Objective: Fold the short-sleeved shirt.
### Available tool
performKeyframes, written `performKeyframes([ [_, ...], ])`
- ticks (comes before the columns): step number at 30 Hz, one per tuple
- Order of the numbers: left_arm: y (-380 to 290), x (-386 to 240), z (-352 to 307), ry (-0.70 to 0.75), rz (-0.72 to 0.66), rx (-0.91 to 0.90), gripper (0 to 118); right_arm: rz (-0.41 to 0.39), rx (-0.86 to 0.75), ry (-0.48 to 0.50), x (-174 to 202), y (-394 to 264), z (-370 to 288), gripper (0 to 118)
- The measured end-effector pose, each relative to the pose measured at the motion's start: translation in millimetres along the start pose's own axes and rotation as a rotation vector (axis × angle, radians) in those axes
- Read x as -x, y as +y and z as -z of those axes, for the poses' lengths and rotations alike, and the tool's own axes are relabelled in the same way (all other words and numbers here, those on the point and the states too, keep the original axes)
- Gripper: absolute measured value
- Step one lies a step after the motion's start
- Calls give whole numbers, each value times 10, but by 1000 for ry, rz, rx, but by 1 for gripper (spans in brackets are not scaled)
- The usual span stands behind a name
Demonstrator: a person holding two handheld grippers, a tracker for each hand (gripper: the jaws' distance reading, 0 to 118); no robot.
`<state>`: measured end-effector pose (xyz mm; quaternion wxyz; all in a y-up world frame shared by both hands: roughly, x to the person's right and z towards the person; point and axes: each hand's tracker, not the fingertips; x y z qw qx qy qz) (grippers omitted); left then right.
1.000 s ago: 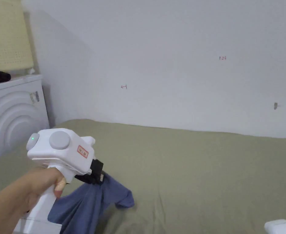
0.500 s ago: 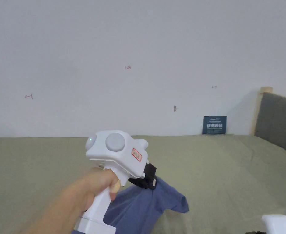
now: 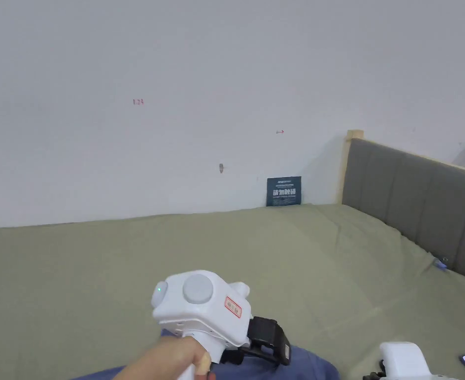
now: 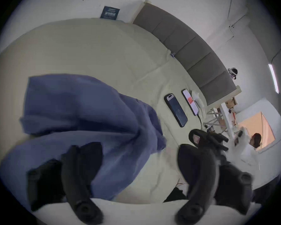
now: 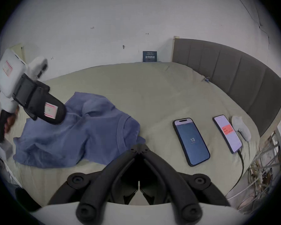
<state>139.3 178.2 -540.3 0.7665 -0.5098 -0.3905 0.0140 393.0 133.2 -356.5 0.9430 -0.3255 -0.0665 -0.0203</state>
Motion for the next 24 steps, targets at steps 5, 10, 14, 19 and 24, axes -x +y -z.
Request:
performKeyframes([
  [5, -422, 285, -1237, 255, 20, -246, 18, -1, -32, 36, 102, 122, -112, 0],
  [10, -1346, 758, -2094, 420, -132, -343, 0, -22, -51, 92, 294, 235, -191, 0],
  [14, -2196, 1069, -2370, 551, -249, -296, 0, -38, -48, 132, 451, 256, -151, 0],
  [19, -2800, 1376, -2494, 619, -425, -301, 0, -74, -18, 157, 636, 257, -36, 0],
  [24, -2696, 1591, -2424, 603, -459, -308, 0, -115, 5, 161, 760, 347, 63, 0],
])
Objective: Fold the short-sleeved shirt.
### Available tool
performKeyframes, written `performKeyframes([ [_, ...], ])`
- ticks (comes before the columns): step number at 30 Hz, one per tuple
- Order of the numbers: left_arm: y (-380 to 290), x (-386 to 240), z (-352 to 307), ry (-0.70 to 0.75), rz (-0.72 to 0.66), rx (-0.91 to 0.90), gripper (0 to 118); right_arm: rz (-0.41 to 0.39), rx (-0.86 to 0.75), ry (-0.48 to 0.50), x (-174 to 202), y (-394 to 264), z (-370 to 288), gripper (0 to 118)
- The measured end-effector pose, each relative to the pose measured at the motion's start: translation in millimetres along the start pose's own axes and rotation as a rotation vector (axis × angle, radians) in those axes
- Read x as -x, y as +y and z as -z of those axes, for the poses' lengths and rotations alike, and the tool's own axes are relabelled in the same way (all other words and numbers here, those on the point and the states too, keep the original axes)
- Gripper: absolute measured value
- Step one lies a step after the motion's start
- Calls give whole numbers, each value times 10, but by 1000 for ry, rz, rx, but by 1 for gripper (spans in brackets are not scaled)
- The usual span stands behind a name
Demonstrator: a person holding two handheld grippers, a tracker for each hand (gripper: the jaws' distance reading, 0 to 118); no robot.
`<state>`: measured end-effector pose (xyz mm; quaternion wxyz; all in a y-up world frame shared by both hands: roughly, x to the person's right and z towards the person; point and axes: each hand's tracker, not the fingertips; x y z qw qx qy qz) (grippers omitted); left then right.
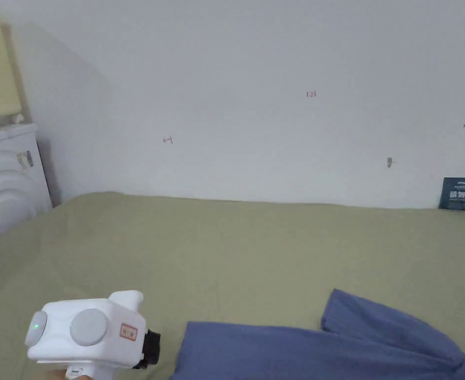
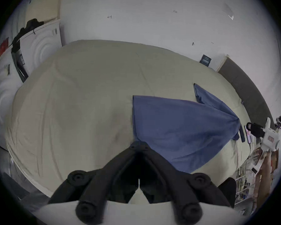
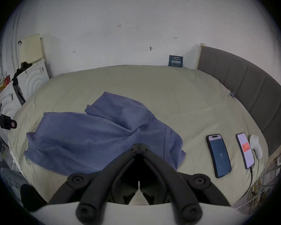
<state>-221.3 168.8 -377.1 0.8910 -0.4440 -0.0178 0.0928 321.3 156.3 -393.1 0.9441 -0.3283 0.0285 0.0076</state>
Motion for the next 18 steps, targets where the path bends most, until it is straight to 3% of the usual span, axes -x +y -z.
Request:
performKeyframes([
  [5, 534, -164, 557, -40, 22, 41, 0, 5, 10, -4, -18, 120, 58, 0],
  [6, 677, -172, 722, -44, 15, 56, 6, 4, 11, -6, -29, 137, 56, 0],
  [7, 798, -174, 875, -38, 1, 58, 21, 1, 12, -8, -45, 151, 52, 0],
  [8, 947, -180, 1047, -27, 0, 92, 62, 0, 12, -9, -69, 167, 41, 0],
  [9, 1070, -182, 1236, -13, 4, 136, 93, 3, 12, -10, -96, 181, 25, 0],
  [10, 1148, -188, 1385, 12, -2, 151, 110, 4, 12, -11, -123, 179, 16, 0],
  [15, 1340, -195, 1911, 76, -5, 290, 111, -25, 24, -52, -202, 172, -45, 0],
  [16, 1325, -198, 1972, 88, -6, 333, 105, -26, 27, -55, -224, 170, -42, 0],
  [17, 1300, -193, 2030, 81, -13, 351, 86, -20, 32, -57, -251, 176, -32, 0],
  [18, 1276, -190, 2079, 69, -14, 372, 75, -8, 39, -58, -285, 189, -4, 0],
])
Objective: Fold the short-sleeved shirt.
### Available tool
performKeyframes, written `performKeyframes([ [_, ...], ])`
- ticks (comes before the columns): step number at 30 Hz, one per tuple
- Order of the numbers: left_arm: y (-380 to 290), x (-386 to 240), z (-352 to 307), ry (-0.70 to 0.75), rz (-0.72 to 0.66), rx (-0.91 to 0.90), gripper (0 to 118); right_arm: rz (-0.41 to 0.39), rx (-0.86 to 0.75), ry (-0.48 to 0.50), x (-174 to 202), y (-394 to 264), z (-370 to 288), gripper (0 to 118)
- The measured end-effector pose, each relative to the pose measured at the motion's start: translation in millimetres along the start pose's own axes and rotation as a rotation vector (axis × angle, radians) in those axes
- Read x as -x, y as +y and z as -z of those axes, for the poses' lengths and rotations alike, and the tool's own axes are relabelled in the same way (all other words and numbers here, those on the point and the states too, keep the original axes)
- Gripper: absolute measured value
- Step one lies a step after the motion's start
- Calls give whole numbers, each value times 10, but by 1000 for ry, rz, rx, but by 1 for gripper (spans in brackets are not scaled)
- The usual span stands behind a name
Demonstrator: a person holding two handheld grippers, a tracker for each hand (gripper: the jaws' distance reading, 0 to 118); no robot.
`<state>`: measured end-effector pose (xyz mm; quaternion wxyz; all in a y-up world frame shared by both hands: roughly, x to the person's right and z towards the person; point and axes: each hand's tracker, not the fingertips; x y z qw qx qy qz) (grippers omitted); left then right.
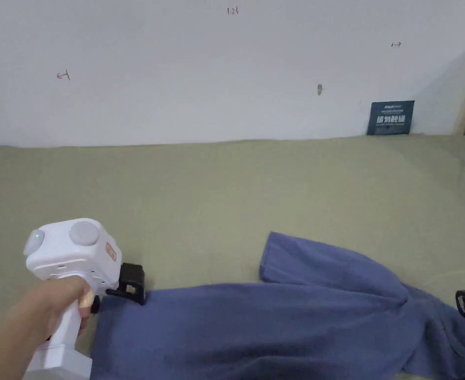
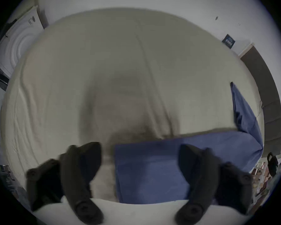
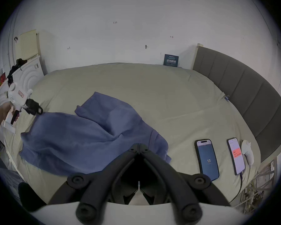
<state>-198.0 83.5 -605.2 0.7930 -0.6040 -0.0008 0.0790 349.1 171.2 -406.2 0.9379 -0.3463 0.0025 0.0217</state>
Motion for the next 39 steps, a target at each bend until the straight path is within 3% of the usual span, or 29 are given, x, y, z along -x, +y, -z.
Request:
performKeyframes([
  [2, -132, -52, -73, 81, 39, -72, 61, 20, 10, -4, -30, 25, 41, 0],
  [5, -216, -86, -251, 25, 65, -132, 16, 12, 12, -14, -31, 57, 82, 0],
  [6, -228, -92, -289, -31, 64, -144, 16, 10, 25, -11, -35, 72, 109, 0],
  [7, -256, -105, -329, -18, 48, -162, 4, 20, 48, -2, -40, 84, 139, 0],
  [8, -256, -108, -353, -16, 54, -163, 4, 43, 89, 28, -49, 84, 185, 5],
  [9, -249, -111, -367, -21, 68, -166, 3, 66, 119, 60, -66, 86, 238, 21],
  [10, -243, -124, -364, -19, 77, -161, 3, 90, 149, 90, -72, 79, 299, 52],
  [11, -240, -139, -358, -14, 84, -153, 3, 108, 198, 134, -75, 54, 391, 105],
  [12, -242, -149, -357, -9, 82, -153, 3, 120, 243, 181, -64, -5, 455, 118],
  [13, -234, -120, -351, -11, 82, -154, 3, 111, 194, 165, -61, -8, 515, 113],
  [17, -234, -104, -334, -25, 72, -155, 3, 74, 257, 114, -34, -18, 825, 111],
  [18, -242, -105, -330, -26, 72, -156, 3, 75, 260, 114, -48, -25, 865, 103],
  [19, -252, -106, -330, -27, 73, -158, 3, 79, 256, 123, -58, -30, 853, 80],
  [20, -263, -103, -335, -28, 74, -162, 3, 84, 255, 139, -51, -32, 806, 23],
  [21, -262, -68, -341, -35, 71, -180, 3, 93, 259, 151, -56, -41, 801, 3],
  [22, -276, -56, -361, -47, 64, -202, 3, 134, 240, 164, -48, -48, 762, 3],
  [23, -290, -47, -392, -55, 50, -225, 3, 126, 229, 146, -27, -44, 711, 3],
  [26, -292, -19, -495, -65, 45, -242, 3, 35, 199, 129, 68, 4, 596, 3],
  [31, -273, -24, -890, -72, 71, -337, 3, 102, 138, 176, 74, 237, 402, 3],
  [39, -121, 37, -1712, -93, 67, -494, 3, 82, 32, 216, 194, 897, 129, 3],
])
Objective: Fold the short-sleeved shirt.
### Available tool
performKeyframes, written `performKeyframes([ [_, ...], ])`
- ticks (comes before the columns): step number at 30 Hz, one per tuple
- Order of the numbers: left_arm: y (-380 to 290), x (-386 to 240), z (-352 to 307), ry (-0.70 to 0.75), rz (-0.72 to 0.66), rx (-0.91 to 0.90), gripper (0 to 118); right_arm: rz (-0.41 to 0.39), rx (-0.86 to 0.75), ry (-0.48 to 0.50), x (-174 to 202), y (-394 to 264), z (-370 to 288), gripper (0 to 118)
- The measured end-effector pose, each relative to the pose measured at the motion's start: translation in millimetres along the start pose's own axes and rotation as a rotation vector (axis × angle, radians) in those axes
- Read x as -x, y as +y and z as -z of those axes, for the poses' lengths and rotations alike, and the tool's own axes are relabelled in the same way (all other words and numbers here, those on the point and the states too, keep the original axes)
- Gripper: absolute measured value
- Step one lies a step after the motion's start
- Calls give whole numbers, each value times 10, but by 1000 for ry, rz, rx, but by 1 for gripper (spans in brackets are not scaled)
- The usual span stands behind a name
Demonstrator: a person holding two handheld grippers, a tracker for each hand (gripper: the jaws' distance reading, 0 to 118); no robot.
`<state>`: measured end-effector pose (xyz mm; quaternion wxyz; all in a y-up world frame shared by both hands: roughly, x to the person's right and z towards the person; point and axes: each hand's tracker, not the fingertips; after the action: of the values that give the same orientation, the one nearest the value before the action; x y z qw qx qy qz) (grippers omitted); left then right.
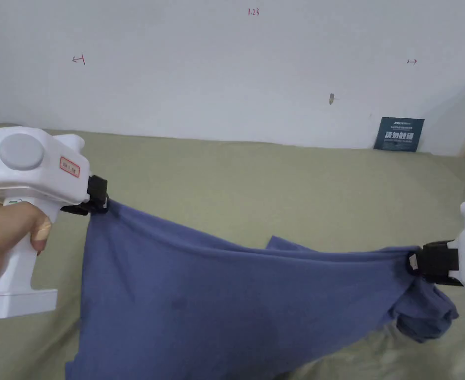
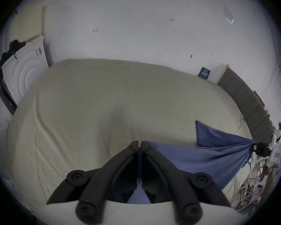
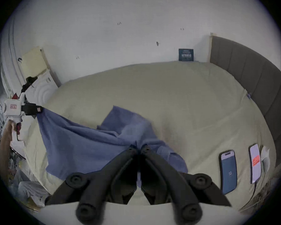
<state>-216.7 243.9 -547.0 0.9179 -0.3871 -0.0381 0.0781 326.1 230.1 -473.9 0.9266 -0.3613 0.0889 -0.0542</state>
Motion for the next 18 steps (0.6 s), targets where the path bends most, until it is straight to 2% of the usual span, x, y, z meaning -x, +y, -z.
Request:
performKeyframes([
  [11, 762, -64, -791, 14, 25, -179, 3, -34, -130, 19, 174, 1147, -105, 3],
  [18, 1319, -163, -900, 60, 33, -262, 3, -36, -220, 11, 228, 1836, 57, 3],
])
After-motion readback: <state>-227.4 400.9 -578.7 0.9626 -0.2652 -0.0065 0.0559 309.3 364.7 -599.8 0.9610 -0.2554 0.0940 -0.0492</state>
